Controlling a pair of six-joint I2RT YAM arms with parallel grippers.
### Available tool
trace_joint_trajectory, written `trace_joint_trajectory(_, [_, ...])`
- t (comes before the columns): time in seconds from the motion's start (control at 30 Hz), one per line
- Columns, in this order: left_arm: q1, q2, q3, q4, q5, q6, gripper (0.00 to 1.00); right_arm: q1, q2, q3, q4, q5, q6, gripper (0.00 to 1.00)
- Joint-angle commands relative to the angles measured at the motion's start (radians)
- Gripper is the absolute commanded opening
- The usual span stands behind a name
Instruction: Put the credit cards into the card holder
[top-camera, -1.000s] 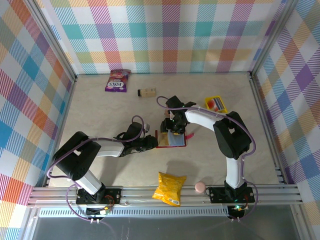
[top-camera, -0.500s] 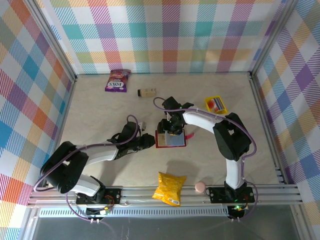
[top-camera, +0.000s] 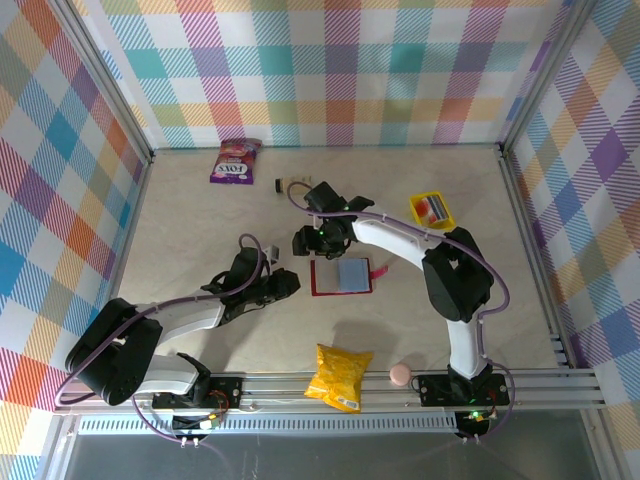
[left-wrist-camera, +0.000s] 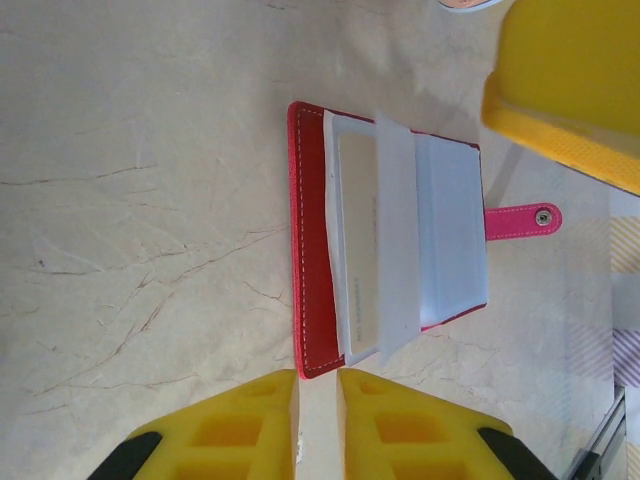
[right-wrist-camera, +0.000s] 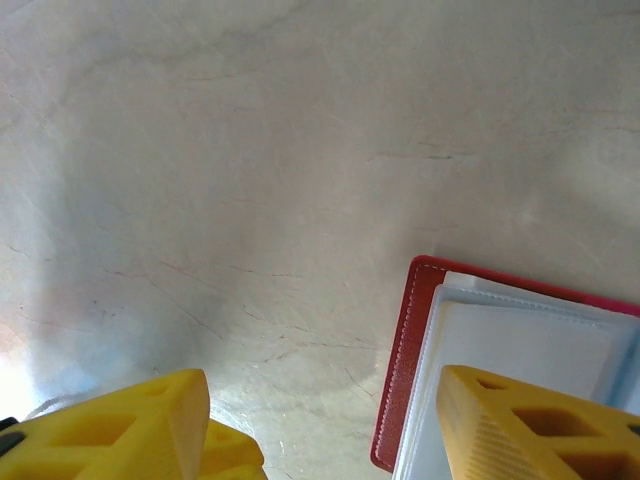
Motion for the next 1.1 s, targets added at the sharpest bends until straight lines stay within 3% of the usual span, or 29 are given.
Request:
trace_joint_trajectory(0.0, [0.007,-0.02,-0.018,0.047,0.033,0.001,0.19,-0.014,-0.104,0.006,-0.016,0.065,-0.001,0.63])
trace_joint_trajectory(0.17, [0.006,-0.013,-0.038,0.16,0.096,0.002,0.24,-0.142,-0.288,-0.137,-0.015,0.128,-0.061,0.62])
trace_joint_trajectory(0.23, [0.004,0.0,-0.044,0.225,0.146,-0.008,0.27,-0.242,-0.381,-0.221,-0.007,0.137,-0.119,0.6])
trace_joint_trajectory(0.37, [-0.012,0.017,-0.059,0.354,0.21,-0.028,0.34,-0.46,-0.497,-0.343,0.024,0.127,-0.32,0.56])
trace_joint_trajectory(0.43, [-0.025,0.013,-0.064,0.387,0.221,-0.023,0.42,-0.535,-0.516,-0.387,0.058,0.165,-0.451,0.56])
trace_joint_trajectory(0.57, [-0.031,0.023,-0.079,0.468,0.249,-0.028,0.57,-0.631,-0.454,-0.353,0.022,0.119,-0.577,0.56])
trace_joint_trajectory(0.63, [-0.031,0.039,-0.08,0.495,0.266,-0.035,0.61,-0.636,-0.396,-0.324,0.023,0.161,-0.615,0.57])
trace_joint_trajectory(0.77, [-0.031,0.063,-0.073,0.496,0.282,-0.036,0.64,-0.669,-0.279,-0.234,0.003,0.255,-0.677,0.58])
trace_joint_trajectory(1.07, [-0.031,0.05,-0.066,0.472,0.298,0.002,0.75,-0.762,-0.081,-0.071,-0.007,0.235,-0.887,0.68])
